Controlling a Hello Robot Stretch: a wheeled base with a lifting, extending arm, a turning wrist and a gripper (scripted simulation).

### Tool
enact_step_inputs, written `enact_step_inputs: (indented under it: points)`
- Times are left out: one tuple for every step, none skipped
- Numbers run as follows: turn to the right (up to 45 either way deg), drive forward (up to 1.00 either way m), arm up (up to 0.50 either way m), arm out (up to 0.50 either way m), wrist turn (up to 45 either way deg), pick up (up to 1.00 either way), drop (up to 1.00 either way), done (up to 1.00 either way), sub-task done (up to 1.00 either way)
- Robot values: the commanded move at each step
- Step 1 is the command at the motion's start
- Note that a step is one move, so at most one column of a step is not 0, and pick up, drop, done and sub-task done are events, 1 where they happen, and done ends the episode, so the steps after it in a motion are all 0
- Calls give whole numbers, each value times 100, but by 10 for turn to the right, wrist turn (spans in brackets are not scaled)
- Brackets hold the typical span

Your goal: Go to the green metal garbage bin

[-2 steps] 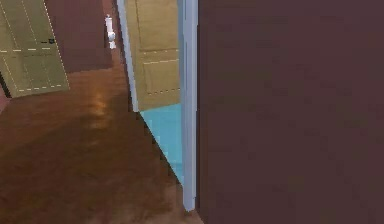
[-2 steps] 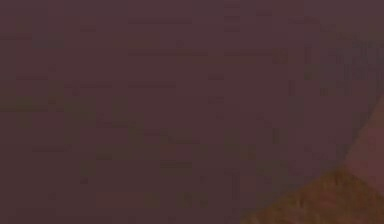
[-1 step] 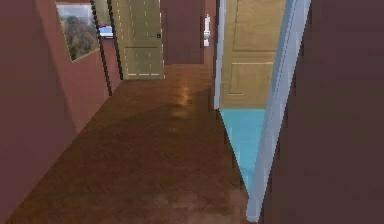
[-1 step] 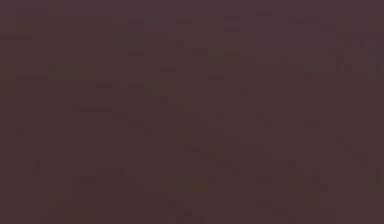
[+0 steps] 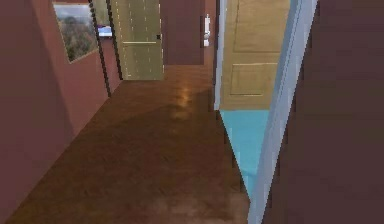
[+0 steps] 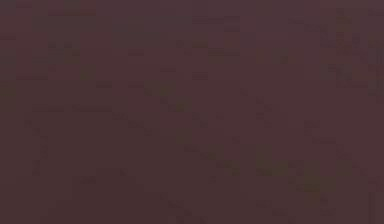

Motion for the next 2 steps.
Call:
enact_step_inputs:
  points:
    - [0,100,0,0,0,0,0,0,0]
    - [-30,0,0,0,0,0,0,0,0]
